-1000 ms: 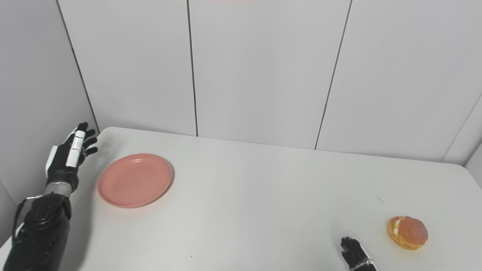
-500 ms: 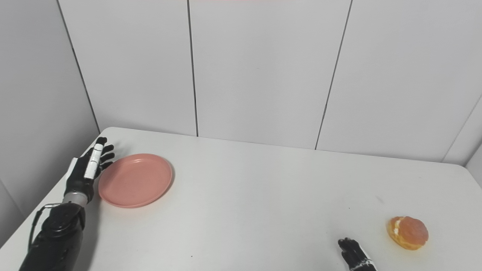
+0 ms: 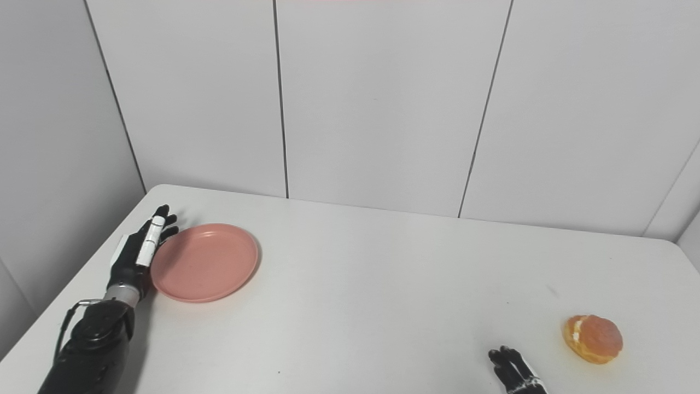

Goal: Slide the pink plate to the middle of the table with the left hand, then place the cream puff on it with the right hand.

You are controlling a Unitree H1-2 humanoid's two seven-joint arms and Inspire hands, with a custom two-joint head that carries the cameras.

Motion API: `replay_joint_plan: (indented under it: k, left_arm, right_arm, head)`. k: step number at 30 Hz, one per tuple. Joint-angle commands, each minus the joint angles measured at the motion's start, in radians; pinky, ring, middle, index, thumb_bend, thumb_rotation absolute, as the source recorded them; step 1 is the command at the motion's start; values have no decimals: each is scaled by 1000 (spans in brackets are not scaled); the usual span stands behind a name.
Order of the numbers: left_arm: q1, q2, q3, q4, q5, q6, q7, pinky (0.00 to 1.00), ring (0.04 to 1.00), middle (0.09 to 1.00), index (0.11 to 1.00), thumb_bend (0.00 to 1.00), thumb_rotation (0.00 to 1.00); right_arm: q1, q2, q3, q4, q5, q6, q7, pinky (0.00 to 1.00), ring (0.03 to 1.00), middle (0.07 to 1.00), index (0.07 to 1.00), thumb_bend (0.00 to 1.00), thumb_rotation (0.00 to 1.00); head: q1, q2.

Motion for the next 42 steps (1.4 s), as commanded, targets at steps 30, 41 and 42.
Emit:
replay_joint_plan:
  k: [30, 41, 42]
  left_arm:
    - [-41, -130, -95, -94, 54, 77, -7, 758, 835, 853, 888, 690, 952]
    - [-33, -196, -157, -104, 89, 99, -17, 768, 838, 849, 885, 669, 953]
    - [-33, -202, -161, -104, 92, 101, -15, 770, 837, 848, 884, 671, 949]
  right_arm:
    - [-42, -18, 2, 100, -35, 166, -55, 950, 877, 804, 836, 847, 1000]
    - [-37, -20, 12, 78, -38, 183, -70, 938, 862, 785, 833, 831, 1000]
    - [-37, -20, 13, 75, -40, 185, -72, 937, 861, 786, 835, 824, 1000]
  head:
    - [-39, 19]
    - [-51, 30]
    - [-51, 30]
